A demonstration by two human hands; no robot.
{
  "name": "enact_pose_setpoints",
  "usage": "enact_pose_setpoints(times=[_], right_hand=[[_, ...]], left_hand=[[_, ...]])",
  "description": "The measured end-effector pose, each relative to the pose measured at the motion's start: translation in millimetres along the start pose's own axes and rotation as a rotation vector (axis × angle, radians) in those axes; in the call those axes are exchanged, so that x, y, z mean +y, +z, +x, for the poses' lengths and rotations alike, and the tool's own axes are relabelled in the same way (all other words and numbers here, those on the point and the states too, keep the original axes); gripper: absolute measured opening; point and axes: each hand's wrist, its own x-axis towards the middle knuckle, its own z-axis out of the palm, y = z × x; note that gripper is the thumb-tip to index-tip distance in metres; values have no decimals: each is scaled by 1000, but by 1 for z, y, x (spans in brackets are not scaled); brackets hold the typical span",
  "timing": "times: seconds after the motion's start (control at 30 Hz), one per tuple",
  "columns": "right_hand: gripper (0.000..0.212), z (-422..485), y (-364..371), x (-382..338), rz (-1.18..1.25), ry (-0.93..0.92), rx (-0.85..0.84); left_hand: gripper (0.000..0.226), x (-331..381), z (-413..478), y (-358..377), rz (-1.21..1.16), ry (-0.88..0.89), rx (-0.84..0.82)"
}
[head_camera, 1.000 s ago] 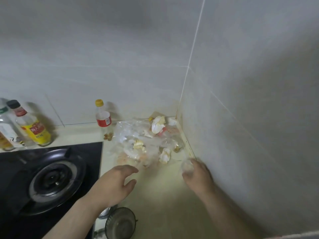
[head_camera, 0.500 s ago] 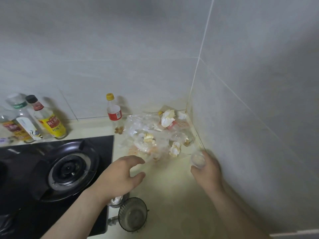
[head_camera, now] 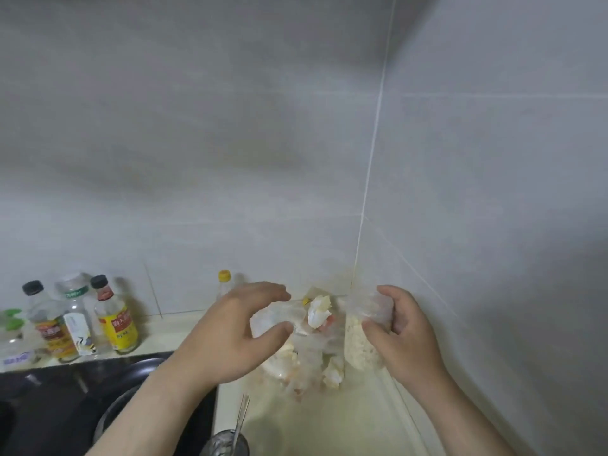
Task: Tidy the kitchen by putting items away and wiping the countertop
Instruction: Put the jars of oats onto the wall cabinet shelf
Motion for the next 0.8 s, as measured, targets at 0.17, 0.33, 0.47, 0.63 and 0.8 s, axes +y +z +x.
enact_pose_setpoints(times=[0.17,0.33,0.47,0.63,0.8], right_hand=[[44,17,-7,-69,120,-157,-18],[43,27,-15,-124,181,-266,-9],[45,34,-26,-159,193,-350,-30],[103,43,-40,-215,222,-494,-33],[98,57,-54,-281,274,-619,-32]], left_hand=[[56,38,22,-47,89,105,102],[58,73,39,-88,184,203,206],[72,99,53,-120,228,275,279],[79,133,78,-165,320,430,438],[66,183,110,-215,443,526,560]])
